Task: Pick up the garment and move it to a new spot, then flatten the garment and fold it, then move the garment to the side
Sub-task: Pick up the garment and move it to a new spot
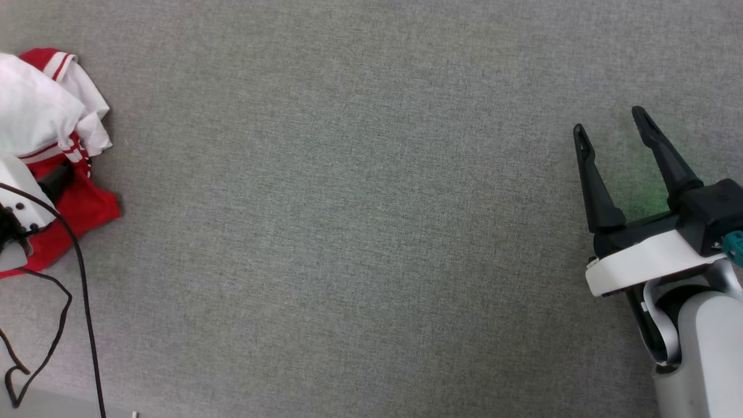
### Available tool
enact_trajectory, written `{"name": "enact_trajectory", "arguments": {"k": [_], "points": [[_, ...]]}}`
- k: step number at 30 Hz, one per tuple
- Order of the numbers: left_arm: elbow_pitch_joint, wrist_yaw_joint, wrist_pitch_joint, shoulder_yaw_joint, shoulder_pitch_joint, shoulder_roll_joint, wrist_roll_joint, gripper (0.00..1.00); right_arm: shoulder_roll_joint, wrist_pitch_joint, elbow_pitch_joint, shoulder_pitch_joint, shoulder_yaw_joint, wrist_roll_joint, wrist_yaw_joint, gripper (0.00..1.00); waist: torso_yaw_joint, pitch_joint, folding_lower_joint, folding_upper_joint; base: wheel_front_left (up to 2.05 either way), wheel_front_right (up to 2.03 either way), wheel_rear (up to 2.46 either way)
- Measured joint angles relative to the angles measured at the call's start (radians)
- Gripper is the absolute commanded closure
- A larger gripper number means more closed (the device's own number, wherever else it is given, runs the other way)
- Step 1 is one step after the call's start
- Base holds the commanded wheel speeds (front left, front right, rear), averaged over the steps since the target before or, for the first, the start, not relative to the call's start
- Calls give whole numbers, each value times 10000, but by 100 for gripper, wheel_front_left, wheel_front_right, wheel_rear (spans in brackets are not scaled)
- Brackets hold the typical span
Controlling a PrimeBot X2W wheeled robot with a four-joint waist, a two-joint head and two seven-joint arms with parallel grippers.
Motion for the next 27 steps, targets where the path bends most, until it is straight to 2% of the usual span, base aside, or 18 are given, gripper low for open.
{"name": "enact_trajectory", "arguments": {"k": [1, 2, 3, 7, 12, 13, 14, 16, 23, 27], "points": [[0, 0, 0, 0, 0, 0, 0, 24, 0, 0, 0, 0, 0, 0, 0, 0, 0, 0, 0, 0, 0, 0, 0], [98, 0, 19, 6, -77, 2, -58, 67, -25, 2, 4, -33, -15, 0, 0, 0, -24, 68, 0, 0, 0, 0, 0], [140, 0, -48, -17, -101, 0, -38, 100, -27, 2, 6, -36, -21, 0, 0, 0, -20, 80, 0, 0, 0, 0, 0], [311, 77, -750, -132, -144, -111, 211, 100, -25, 6, 100, -70, -2, 0, 0, 0, 1, -35, 0, 0, 0, 0, 0], [397, 127, -2393, -198, -156, -221, 593, 100, 29, -98, 295, -87, 13, -2, 0, 0, 12, -459, 1, -1, 0, 0, 0], [397, 127, -2393, -198, -156, -221, 593, 100, 29, -98, 295, -87, 13, -2, 0, 0, 12, -459, 1, -1, 0, 0, 0], [374, 150, -3104, -265, -181, -213, 857, 100, 104, -186, 405, -46, -17, 12, 0, 0, 8, -719, 0, -1, 0, 0, 0], [339, 186, -3866, -228, -243, -213, 974, 100, 190, -268, 541, 45, -52, 31, 0, 0, -2, -1019, 0, -1, 0, 0, 0], [113, 299, -5927, -512, -316, -192, 1712, 100, 554, -502, 938, 662, -314, 128, 0, 0, -104, -2221, 0, -1, 0, 0, 0], [-215, 527, -6840, -763, -308, -382, 2113, 100, 700, -570, 1085, 1081, -449, 192, 0, 0, -229, -2945, -1, -1, 0, 0, 0]]}}
